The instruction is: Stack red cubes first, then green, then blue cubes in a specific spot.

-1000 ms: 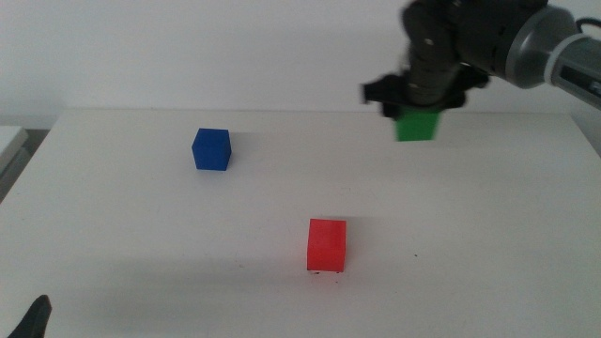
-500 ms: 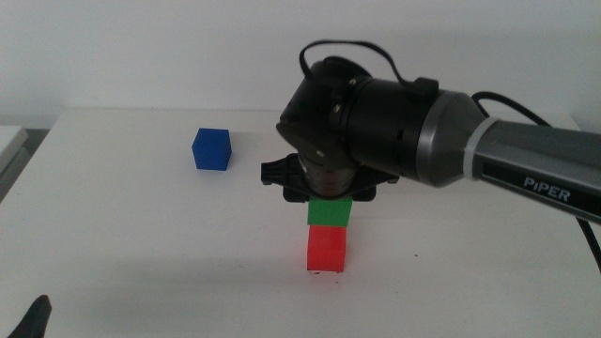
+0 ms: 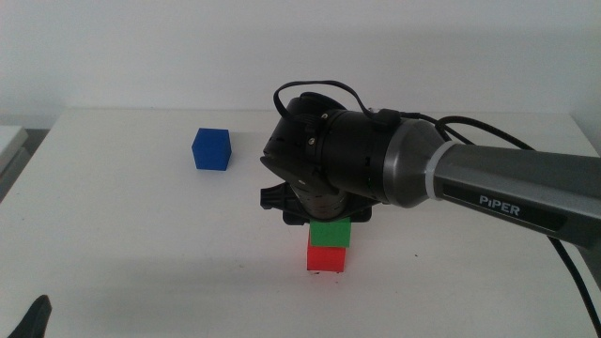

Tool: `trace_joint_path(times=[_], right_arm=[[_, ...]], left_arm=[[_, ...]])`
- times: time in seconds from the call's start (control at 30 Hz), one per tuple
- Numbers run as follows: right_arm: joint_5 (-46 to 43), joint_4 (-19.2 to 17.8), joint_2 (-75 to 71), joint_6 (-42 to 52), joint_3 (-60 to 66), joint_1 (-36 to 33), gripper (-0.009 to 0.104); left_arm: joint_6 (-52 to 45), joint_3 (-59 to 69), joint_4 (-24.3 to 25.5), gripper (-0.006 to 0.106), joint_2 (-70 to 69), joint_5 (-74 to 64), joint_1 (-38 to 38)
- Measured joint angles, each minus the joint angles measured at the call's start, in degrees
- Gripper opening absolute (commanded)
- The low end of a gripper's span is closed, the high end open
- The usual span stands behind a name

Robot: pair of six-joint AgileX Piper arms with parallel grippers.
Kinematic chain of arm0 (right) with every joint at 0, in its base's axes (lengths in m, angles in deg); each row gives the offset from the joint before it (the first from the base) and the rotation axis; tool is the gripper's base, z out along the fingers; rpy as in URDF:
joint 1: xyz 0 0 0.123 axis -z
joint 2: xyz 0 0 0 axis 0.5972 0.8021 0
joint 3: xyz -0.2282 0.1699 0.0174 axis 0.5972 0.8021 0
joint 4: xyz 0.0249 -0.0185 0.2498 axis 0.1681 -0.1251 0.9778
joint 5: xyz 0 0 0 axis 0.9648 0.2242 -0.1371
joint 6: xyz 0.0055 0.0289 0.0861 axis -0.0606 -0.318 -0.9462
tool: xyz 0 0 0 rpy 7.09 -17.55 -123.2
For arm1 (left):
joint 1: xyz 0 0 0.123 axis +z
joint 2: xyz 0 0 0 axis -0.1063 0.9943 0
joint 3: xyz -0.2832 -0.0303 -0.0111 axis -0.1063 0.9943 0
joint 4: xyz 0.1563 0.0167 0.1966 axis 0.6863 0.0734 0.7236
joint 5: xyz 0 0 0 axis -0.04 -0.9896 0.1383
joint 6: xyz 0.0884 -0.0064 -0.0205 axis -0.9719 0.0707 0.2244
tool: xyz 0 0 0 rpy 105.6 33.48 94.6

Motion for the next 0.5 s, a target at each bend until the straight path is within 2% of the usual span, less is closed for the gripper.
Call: trace_joint_path(times=[0.5], right_arm=[[-1.8, -0.8, 1.4, -0.4, 0.0, 0.0, 0.004]], left_arm=[[0.0, 0.0, 0.0, 0.094, 0.0, 0.0, 0.0]])
